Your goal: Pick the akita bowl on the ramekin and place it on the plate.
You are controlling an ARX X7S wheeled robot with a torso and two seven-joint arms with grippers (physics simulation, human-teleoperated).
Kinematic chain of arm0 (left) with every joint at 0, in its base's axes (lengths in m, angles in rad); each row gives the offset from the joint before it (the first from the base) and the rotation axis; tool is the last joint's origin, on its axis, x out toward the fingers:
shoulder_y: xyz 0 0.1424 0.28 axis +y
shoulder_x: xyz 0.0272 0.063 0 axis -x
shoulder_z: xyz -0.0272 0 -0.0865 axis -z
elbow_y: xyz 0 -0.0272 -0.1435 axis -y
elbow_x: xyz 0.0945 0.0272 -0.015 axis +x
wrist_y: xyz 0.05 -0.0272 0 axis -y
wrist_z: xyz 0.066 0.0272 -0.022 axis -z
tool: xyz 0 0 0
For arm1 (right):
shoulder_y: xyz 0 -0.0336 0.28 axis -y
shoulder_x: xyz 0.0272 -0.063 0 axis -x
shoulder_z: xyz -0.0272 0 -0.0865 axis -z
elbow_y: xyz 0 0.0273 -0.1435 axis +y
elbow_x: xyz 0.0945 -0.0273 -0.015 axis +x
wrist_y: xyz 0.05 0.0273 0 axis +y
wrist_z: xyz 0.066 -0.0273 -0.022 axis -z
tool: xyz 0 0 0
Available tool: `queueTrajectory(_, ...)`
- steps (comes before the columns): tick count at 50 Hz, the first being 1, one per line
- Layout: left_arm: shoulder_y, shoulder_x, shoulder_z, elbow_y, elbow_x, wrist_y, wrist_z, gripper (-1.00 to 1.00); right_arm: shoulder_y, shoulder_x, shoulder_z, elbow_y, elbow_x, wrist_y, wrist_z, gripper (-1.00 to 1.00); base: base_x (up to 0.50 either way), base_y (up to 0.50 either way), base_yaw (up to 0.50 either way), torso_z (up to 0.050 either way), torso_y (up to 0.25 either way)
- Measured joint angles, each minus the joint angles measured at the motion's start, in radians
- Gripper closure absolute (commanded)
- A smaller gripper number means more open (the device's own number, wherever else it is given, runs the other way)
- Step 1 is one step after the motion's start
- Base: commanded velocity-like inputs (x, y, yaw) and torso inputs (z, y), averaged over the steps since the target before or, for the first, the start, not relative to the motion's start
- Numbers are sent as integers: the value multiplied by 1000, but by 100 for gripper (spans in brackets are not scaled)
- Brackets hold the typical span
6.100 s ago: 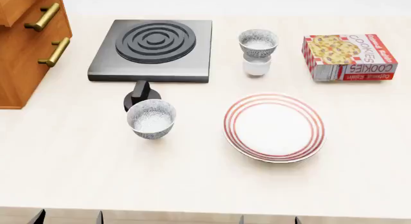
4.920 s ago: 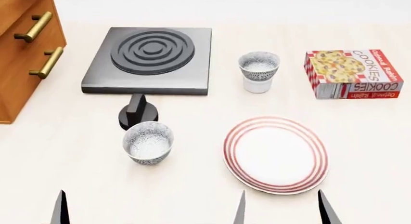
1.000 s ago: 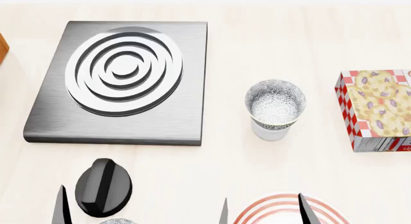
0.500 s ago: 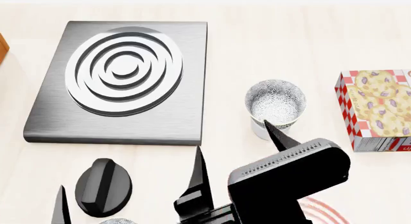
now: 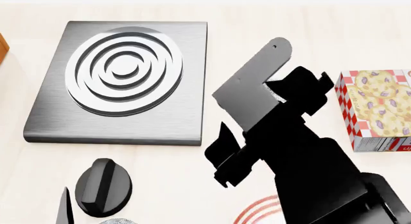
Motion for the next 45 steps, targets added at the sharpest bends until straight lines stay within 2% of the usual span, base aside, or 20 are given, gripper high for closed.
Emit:
queueTrajectory(9,-1,-6,1,1,-6,1,-7,-100,146,10,-183,214,-21,-48,-116,-100,0,0,0,0,0)
queueTrajectory(19,-3,-16,2,0,-18,3,-17,-100,244,-6,-306,397,-46,-118,-196,-100,0,0,0,0,0)
queueTrajectory(45,-9,-42,12,-6,-40,16,-46,-100,321,-84,-409,724,-90,-283,-240,-100,0,0,0,0,0)
